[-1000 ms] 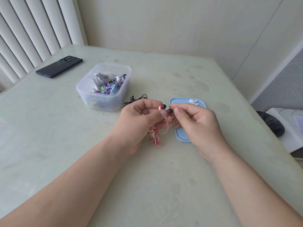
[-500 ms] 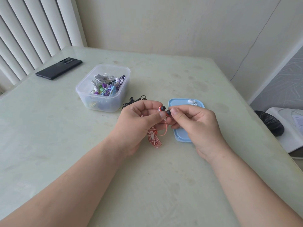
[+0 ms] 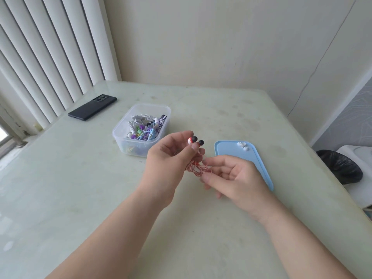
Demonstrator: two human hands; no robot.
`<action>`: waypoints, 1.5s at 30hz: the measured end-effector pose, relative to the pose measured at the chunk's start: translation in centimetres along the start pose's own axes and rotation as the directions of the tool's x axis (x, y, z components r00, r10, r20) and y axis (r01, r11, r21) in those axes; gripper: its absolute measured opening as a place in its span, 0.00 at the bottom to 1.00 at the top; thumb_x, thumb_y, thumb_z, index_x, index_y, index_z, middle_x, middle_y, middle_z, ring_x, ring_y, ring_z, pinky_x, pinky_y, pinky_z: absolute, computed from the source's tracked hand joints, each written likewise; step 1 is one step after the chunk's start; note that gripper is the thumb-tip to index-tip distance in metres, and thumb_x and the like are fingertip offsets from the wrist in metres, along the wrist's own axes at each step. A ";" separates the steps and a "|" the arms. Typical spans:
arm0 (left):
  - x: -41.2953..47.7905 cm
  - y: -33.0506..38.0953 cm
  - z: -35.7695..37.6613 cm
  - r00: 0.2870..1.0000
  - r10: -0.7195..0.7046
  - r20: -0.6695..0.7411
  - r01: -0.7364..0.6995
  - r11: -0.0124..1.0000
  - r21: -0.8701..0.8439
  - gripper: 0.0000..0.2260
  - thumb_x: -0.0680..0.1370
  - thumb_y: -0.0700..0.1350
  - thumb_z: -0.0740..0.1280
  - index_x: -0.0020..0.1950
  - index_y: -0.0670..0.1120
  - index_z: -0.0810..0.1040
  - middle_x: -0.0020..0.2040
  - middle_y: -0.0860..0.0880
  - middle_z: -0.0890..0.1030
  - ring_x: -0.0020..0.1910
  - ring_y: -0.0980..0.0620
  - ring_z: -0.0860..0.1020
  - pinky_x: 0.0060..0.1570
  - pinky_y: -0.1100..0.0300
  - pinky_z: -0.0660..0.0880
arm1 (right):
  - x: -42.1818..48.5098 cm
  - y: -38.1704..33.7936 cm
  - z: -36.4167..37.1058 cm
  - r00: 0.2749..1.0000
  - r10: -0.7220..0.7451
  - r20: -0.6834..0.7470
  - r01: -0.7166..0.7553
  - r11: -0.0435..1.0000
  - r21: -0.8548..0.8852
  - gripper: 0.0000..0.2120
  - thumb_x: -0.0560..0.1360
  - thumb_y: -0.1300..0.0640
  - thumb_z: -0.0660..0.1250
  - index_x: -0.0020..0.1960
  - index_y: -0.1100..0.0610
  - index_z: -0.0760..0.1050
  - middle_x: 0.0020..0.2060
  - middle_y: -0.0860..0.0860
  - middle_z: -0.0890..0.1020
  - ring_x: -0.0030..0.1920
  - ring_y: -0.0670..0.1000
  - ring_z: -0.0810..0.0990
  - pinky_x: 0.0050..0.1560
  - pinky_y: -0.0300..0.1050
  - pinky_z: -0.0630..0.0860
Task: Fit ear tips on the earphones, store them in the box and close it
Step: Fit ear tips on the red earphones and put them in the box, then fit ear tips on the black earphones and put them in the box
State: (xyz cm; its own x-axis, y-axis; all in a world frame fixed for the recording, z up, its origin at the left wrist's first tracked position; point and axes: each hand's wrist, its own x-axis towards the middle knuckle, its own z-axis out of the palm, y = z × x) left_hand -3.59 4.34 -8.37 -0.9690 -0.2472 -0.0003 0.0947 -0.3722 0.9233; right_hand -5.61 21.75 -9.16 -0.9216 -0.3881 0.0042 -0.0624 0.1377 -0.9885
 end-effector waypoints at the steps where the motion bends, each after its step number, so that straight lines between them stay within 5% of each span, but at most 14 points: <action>1: 0.1 0.0 -0.2 1.000 0.002 0.001 -0.002 0.997 0.080 0.10 0.79 0.35 0.72 0.60 0.42 0.82 0.48 0.41 0.86 0.45 0.46 0.86 0.38 0.61 0.79 | 0.1 0.0 -0.1 0.999 -0.001 -0.038 0.002 0.999 0.034 0.09 0.75 0.65 0.74 0.54 0.57 0.83 0.40 0.58 0.86 0.38 0.51 0.84 0.35 0.44 0.76; 5: 0.2 -0.1 -0.4 0.997 -0.042 0.070 0.024 0.970 0.241 0.08 0.80 0.39 0.72 0.59 0.46 0.84 0.47 0.45 0.85 0.40 0.51 0.83 0.34 0.58 0.74 | 0.3 0.2 -0.5 0.990 0.020 -0.139 -0.004 0.993 0.115 0.05 0.76 0.63 0.74 0.51 0.57 0.85 0.40 0.60 0.86 0.36 0.53 0.81 0.40 0.52 0.77; 12: -0.2 0.0 0.0 0.982 -0.090 0.168 0.037 0.954 0.296 0.08 0.80 0.38 0.73 0.59 0.44 0.83 0.53 0.41 0.87 0.44 0.48 0.84 0.42 0.54 0.78 | 0.6 0.3 -0.4 0.976 0.014 -0.215 0.032 0.977 0.211 0.04 0.77 0.64 0.72 0.51 0.60 0.84 0.38 0.56 0.85 0.37 0.52 0.80 0.37 0.45 0.79; 17: -0.4 0.0 0.1 0.973 -0.072 0.222 -0.028 0.909 0.415 0.18 0.72 0.38 0.80 0.59 0.49 0.82 0.54 0.47 0.87 0.46 0.48 0.86 0.39 0.62 0.78 | 0.5 0.1 -0.4 0.976 0.015 -0.218 0.037 0.971 0.236 0.03 0.78 0.63 0.71 0.49 0.61 0.84 0.36 0.58 0.85 0.35 0.53 0.80 0.37 0.45 0.80; 19: -0.4 -0.1 0.2 0.975 -0.048 0.218 -0.058 0.888 0.456 0.18 0.72 0.37 0.81 0.57 0.51 0.83 0.54 0.48 0.86 0.48 0.49 0.86 0.40 0.62 0.80 | 0.5 0.1 -0.3 0.975 0.030 -0.220 0.025 0.970 0.243 0.03 0.77 0.62 0.72 0.49 0.61 0.84 0.36 0.58 0.85 0.34 0.53 0.79 0.36 0.45 0.79; 23: -0.4 -0.2 0.4 0.990 0.014 0.138 -0.078 0.880 0.469 0.16 0.72 0.37 0.80 0.56 0.50 0.84 0.50 0.50 0.87 0.48 0.43 0.86 0.49 0.45 0.85 | 0.3 0.0 -0.3 0.970 0.058 -0.235 0.009 0.961 0.276 0.07 0.78 0.59 0.71 0.54 0.60 0.84 0.39 0.58 0.85 0.36 0.55 0.81 0.37 0.47 0.79; 28: 0.0 2.4 0.2 0.997 0.044 0.056 -0.066 0.875 0.480 0.14 0.74 0.44 0.80 0.58 0.51 0.83 0.47 0.53 0.88 0.44 0.51 0.87 0.47 0.56 0.85 | 0.9 -0.6 1.2 0.940 0.050 -0.338 0.005 0.987 0.161 0.09 0.80 0.60 0.69 0.60 0.53 0.81 0.41 0.53 0.87 0.36 0.51 0.83 0.38 0.46 0.77; 31: 1.5 5.3 -1.6 0.983 0.172 0.060 -0.170 0.751 0.638 0.13 0.75 0.48 0.79 0.58 0.54 0.83 0.48 0.59 0.86 0.43 0.62 0.85 0.44 0.63 0.82 | 2.4 -2.1 2.7 0.962 0.005 -0.273 0.012 0.998 0.060 0.10 0.80 0.60 0.70 0.58 0.49 0.80 0.41 0.52 0.87 0.36 0.48 0.83 0.36 0.42 0.78; 34: 4.0 8.5 -4.4 0.960 0.272 0.071 -0.230 0.615 0.754 0.12 0.75 0.45 0.77 0.58 0.53 0.83 0.50 0.59 0.85 0.43 0.59 0.84 0.46 0.59 0.84 | 4.1 -4.0 4.2 0.981 -0.016 -0.195 0.025 0.999 0.041 0.09 0.79 0.60 0.70 0.57 0.50 0.80 0.42 0.52 0.87 0.36 0.48 0.84 0.35 0.41 0.78; 40: 7.7 10.6 -9.5 0.964 0.056 0.259 -0.264 0.276 0.924 0.14 0.77 0.38 0.74 0.60 0.50 0.84 0.56 0.55 0.86 0.55 0.59 0.83 0.59 0.59 0.79 | 6.6 -5.7 6.0 0.990 -0.007 -0.139 0.016 0.998 0.066 0.06 0.79 0.60 0.70 0.55 0.52 0.81 0.41 0.52 0.87 0.35 0.48 0.83 0.34 0.43 0.79; 43: 8.2 11.4 -10.3 0.962 -0.050 0.267 -0.266 0.032 0.964 0.17 0.78 0.38 0.68 0.62 0.56 0.83 0.57 0.60 0.83 0.47 0.63 0.79 0.50 0.69 0.75 | 7.3 -6.1 6.4 0.991 -0.006 -0.137 0.014 0.998 0.055 0.06 0.80 0.59 0.70 0.56 0.52 0.81 0.41 0.52 0.87 0.36 0.49 0.83 0.34 0.44 0.79; 45: 8.2 11.9 -10.1 0.960 -0.048 0.275 -0.277 -0.035 0.960 0.15 0.78 0.41 0.68 0.61 0.56 0.83 0.57 0.60 0.82 0.50 0.60 0.80 0.53 0.66 0.76 | 7.3 -6.0 6.5 0.991 0.004 -0.132 0.002 0.999 0.038 0.07 0.79 0.59 0.70 0.56 0.52 0.81 0.42 0.53 0.87 0.36 0.49 0.83 0.35 0.44 0.79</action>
State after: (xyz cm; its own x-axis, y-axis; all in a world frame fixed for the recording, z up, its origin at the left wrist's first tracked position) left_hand -8.12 -11.15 -1.30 -0.9978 0.0270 0.0608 0.0459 0.9405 0.3368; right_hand -9.49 12.15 -4.21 -0.9644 -0.2637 0.0206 -0.0493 0.1025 -0.9935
